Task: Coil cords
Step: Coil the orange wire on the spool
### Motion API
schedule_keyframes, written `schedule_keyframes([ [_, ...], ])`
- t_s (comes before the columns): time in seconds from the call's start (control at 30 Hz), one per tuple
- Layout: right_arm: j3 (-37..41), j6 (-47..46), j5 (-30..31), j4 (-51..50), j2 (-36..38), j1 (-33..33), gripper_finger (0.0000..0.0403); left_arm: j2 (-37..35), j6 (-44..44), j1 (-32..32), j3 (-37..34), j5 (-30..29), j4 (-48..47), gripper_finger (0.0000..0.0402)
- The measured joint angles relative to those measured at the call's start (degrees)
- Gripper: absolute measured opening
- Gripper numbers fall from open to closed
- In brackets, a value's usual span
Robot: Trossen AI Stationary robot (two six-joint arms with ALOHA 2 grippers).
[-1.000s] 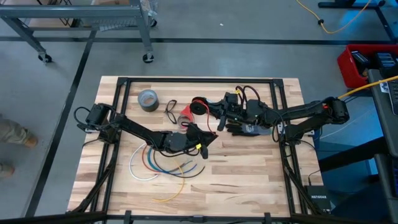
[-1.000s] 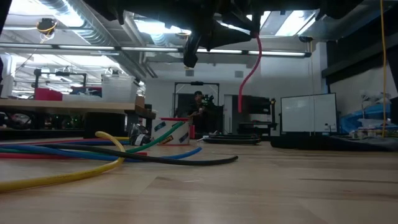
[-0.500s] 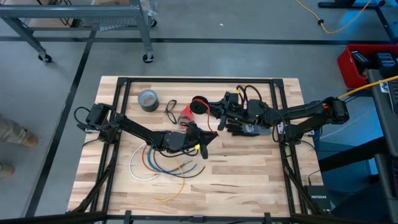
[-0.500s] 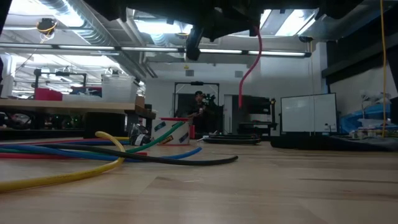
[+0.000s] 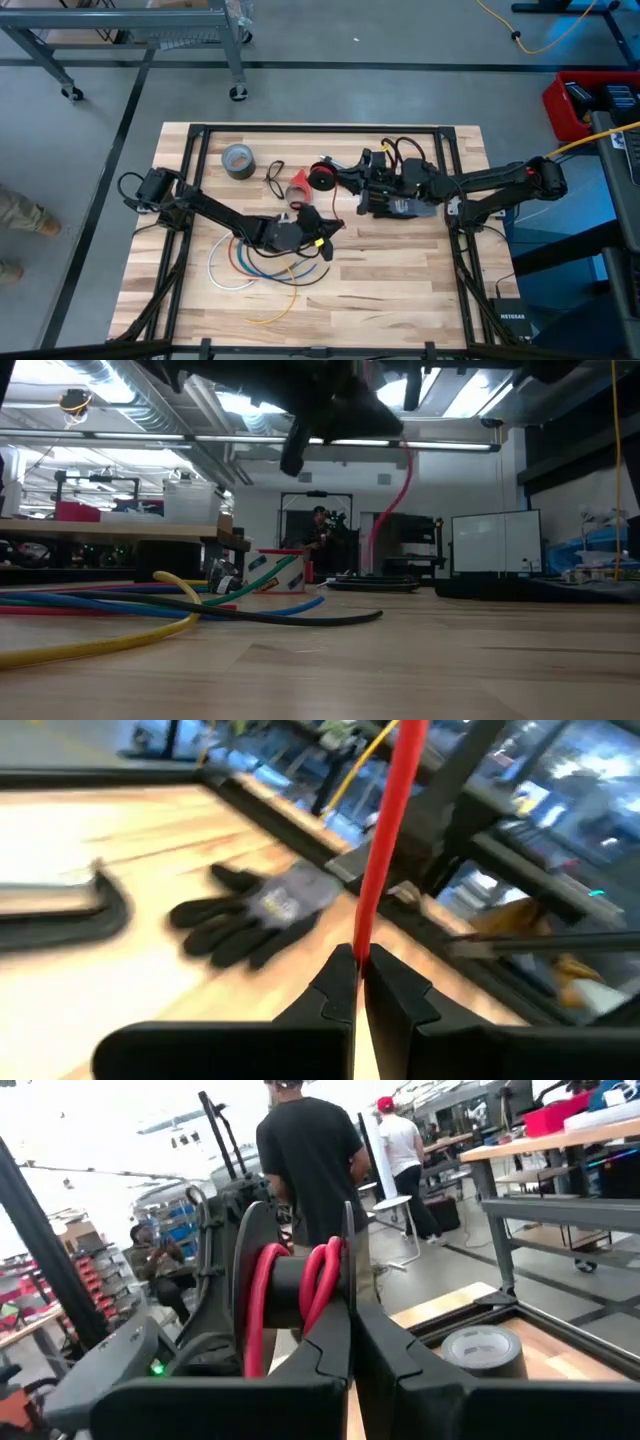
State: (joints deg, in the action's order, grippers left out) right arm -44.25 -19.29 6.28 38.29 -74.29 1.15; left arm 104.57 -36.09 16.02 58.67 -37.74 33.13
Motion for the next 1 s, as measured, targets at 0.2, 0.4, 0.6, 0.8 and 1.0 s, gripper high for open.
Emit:
schedule_keyframes([
  [0.2, 0.0, 0.03, -2.22, -8.71, 3.63, 0.0, 0.0005, -0.06, -2.12, 0.91, 0.0, -2.51, -2.76, 0.0002],
  [0.4, -0.02, 0.04, -5.28, -19.89, 6.16, 0.0, 0.0005, -1.44, -5.14, 1.31, 0.0, -2.44, -8.74, 0.0001],
  [0.6, -0.02, -0.1, -9.86, -29.04, 7.83, 0.0, 0.0005, -4.74, -15.17, 1.37, 0.0, -1.39, -25.75, 0.0],
  [0.8, 0.0, -0.36, -9.83, -28.21, 7.99, 0.0, 0.0005, -5.25, -17.14, 1.02, 0.04, 1.29, -29.01, 0.0],
  [1.0, -0.1, -0.68, -4.07, -26.64, 7.91, -0.02, 0.0005, -5.09, -13.58, -0.24, -0.07, 1.94, -20.8, 0.0],
])
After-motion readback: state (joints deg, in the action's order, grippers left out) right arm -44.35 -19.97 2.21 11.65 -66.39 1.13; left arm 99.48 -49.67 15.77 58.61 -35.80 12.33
